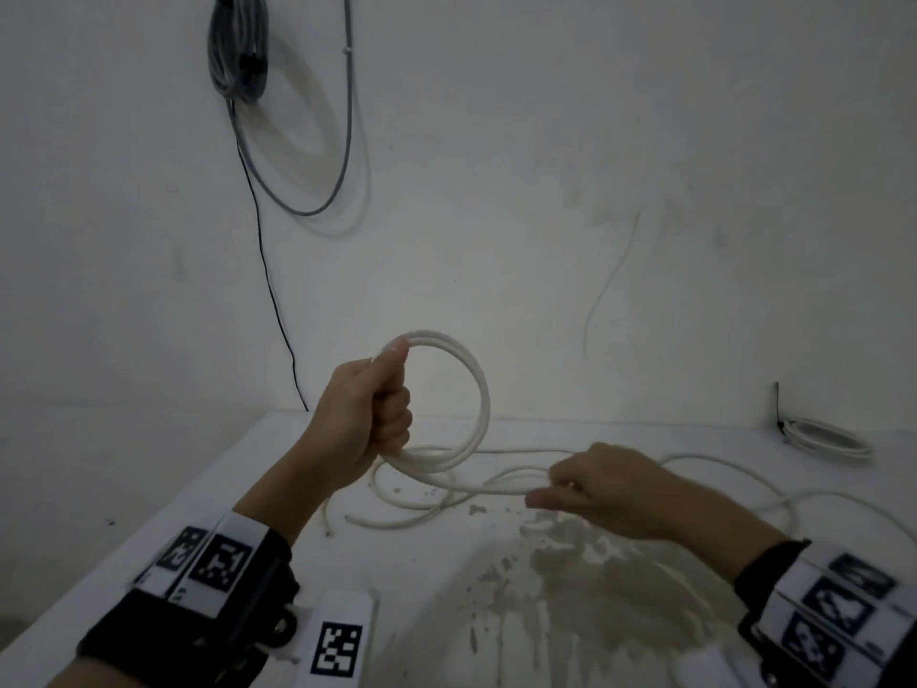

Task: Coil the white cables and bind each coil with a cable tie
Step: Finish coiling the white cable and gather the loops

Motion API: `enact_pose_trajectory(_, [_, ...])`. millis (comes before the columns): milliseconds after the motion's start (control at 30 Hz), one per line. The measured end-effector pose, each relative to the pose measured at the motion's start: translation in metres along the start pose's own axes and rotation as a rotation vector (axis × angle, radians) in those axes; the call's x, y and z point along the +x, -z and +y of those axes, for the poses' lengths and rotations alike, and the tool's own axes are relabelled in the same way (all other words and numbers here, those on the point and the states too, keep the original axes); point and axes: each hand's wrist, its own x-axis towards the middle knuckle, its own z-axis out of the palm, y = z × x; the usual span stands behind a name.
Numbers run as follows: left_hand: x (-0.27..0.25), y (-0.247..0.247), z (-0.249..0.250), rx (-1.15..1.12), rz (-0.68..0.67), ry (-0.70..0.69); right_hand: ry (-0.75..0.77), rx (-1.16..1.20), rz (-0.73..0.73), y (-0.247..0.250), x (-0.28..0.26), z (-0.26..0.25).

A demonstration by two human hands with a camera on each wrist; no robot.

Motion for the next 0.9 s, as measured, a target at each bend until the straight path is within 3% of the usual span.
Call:
enact_pose_trajectory(100, [-0.002,0.004,-0.006,0.053,-0.110,0.056,-0.087,-0.297,-0.065,0.018,0.002,0.005])
enact_pose_trajectory(200, [-0.004,-0.003,-0.010,0.246,-0.246,0.069,-0.252,-0.499,-0.068,0.030,0.007,0.007])
enact_pose_trajectory(267, [-0.007,-0.009,-0.013,0.431,-0.331,0.074,-0.337,-0.478,-0.045,0.039,0.007,0.011])
enact_pose_trajectory(367, [-0.012,-0.012,-0.021,0.563,-0.333,0.071,-0.374,0.068,0.036,0.047,0.008,0.022])
enact_pose_trajectory(467, [-0.011,-0.014,-0.027,0.536,-0.166,0.004,-0.362,0.506,0.251,0.048,0.002,0.007])
enact_pose_trajectory(533, [-0.006,-0.017,-0.028,0.482,-0.049,-0.060,-0.337,0.761,0.167,0.043,-0.003,-0.015])
enact_pose_trajectory(633, [0.003,-0.027,-0.029,0.431,0.125,-0.188,-0.291,1.040,-0.171,0.029,-0.004,-0.049])
enact_pose_trajectory(733, [0.006,-0.043,-0.027,0.303,0.254,-0.283,-0.339,1.294,-0.368,0.011,0.004,-0.067])
enact_pose_trajectory(833, [0.003,-0.056,-0.021,0.115,0.307,-0.314,-0.407,1.659,-0.340,-0.004,0.014,-0.074])
enact_pose_trajectory(900, [-0.001,-0.061,-0.019,0.049,0.298,-0.316,-0.384,1.961,-0.123,-0.009,0.021,-0.075])
